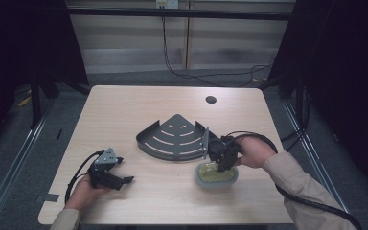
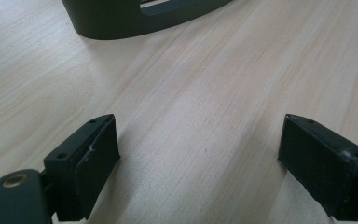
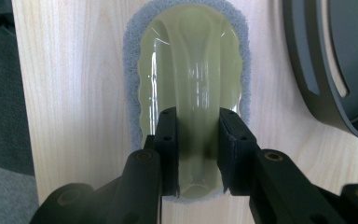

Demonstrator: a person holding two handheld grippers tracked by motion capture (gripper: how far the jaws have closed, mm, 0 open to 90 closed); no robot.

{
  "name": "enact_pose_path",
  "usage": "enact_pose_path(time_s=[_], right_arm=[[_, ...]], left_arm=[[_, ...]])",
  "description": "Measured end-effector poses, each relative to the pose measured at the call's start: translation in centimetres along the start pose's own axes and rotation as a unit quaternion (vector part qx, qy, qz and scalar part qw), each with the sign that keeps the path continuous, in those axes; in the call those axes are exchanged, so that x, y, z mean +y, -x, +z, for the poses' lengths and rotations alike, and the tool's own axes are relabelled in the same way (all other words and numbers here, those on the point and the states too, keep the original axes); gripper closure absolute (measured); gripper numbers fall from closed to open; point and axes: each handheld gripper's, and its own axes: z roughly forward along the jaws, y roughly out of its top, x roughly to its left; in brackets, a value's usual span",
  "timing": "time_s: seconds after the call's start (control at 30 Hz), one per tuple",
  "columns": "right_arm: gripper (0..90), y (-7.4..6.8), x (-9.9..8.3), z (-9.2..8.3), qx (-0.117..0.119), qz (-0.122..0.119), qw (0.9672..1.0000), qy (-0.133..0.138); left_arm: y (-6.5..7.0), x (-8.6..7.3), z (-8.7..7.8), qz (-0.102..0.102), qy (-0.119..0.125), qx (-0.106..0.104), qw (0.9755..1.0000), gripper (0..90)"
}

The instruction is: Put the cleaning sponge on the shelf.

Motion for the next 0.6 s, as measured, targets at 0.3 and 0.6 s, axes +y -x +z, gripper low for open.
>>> enact_pose_path(time_s=[0.3,0.6], right_arm=[[71.3,1.0,-0.6,-1.1,0.0,0.055,0.9985,0.003],[71.4,1.9,-1.1,-2.2,0.0,0.109,0.9939,0.016]], left_arm=[[0.0,0.0,0.0,-0.002,0.001,-0.001,1.0,11.5],[0.0,0.0,0.0,0.0,0.0,0.0,1.0,11.5]])
